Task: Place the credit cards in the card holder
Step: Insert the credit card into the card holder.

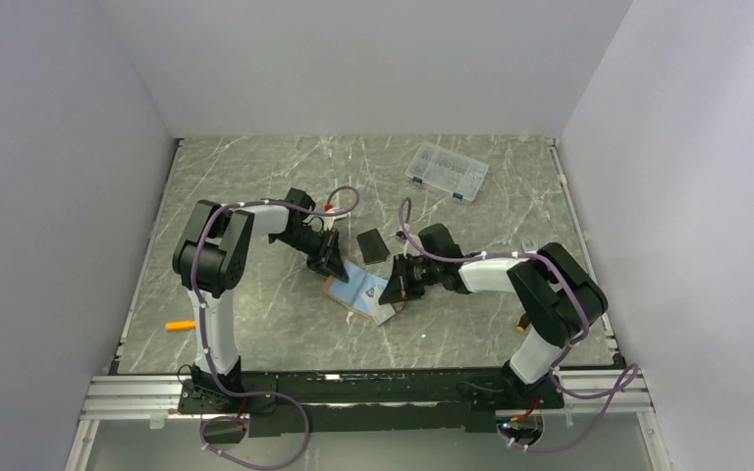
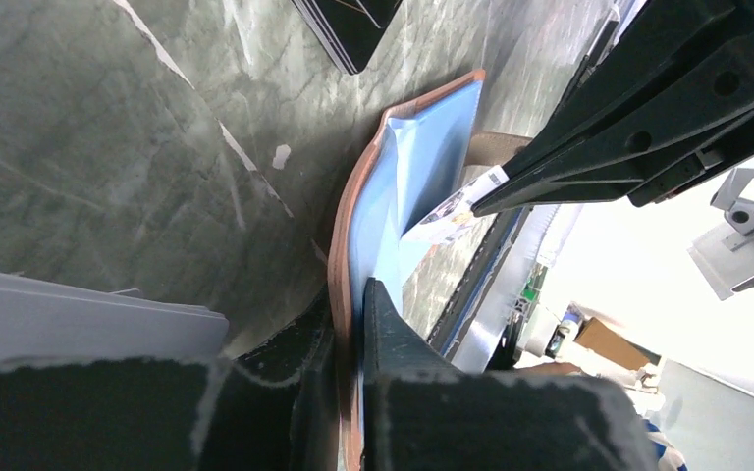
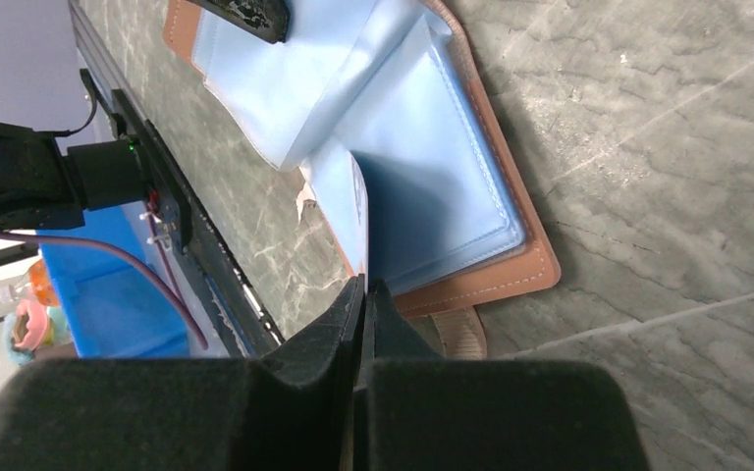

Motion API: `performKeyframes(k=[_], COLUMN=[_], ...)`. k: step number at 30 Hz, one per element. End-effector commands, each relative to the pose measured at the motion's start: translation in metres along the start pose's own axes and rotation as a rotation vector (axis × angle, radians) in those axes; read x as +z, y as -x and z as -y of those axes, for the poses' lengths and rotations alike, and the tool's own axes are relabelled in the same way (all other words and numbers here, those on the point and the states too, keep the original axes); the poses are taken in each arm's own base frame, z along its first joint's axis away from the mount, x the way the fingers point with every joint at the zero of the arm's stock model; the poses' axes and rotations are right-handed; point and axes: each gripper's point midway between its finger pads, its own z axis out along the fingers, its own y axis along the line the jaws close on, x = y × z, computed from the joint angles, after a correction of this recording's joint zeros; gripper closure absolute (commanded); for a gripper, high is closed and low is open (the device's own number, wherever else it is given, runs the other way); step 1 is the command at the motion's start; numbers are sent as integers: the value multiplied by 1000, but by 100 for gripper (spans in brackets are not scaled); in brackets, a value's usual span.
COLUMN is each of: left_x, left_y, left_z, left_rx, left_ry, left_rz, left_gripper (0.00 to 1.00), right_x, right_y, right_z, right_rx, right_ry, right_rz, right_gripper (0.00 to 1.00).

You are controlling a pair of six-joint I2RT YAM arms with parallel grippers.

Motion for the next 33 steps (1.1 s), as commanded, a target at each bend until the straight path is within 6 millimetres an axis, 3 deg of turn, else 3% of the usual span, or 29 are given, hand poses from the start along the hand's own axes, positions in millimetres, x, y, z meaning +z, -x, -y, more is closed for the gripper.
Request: performKeyframes(k=[1,6,12,18,25,33], left_x=[-2,-4,-6,-2,14,18], left_y=[-8,-6,17,32,8,2], left_z=[7,25,61,92,56,28], left_rx=[45,50,3,-14,-26,-70], left_ry=[-28,-113,-263,-379,-259,-140], left_rz=[-18,6,80,150,131,115], left_gripper=[93,96,99,100,95,88], right_x=[-4,-10,-37,-53,-49,-31], right_y=[14,35,70,80,75,60], right_z=[2,-10,-20,-20,-10,-4], right_rx=[4,16,8,14,63,96], right_ry=[1,54,57,8,6,48], right_rz=[55,101,232,341,370,249], right_gripper=[100,100,100,100,100,100])
